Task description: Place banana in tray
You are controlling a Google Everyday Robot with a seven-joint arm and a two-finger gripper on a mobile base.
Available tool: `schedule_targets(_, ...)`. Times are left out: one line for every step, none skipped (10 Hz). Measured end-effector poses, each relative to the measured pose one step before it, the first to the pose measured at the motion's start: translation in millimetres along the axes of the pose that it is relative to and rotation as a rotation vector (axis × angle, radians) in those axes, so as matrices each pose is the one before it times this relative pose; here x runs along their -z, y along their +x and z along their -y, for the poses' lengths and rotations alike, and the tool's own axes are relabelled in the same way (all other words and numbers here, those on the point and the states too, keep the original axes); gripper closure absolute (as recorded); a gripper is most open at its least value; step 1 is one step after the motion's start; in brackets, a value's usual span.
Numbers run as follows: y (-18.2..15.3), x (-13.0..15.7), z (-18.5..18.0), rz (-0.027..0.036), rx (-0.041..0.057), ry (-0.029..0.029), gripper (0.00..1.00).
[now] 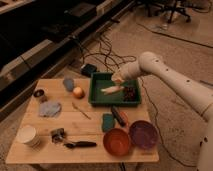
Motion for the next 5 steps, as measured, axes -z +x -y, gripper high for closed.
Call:
schedule_targets(-0.66,-1.89,4.02,-0.00738,0.00206,-0.00457,1.0)
schedule_targets(-0.84,-2.78,2.81,-0.00748,0.00171,-0.00478,1.0)
schedule_targets(-2.11,-3.08,2.65,-0.00484,-0.00181,-0.00518,1.0)
schedule_targets(-1.62,-4.16,1.7,0.00344,-0.00675,-0.00709,1.0)
schedule_targets(-0.3,-1.76,1.68,0.00012,-0.00439,-0.00212,1.0)
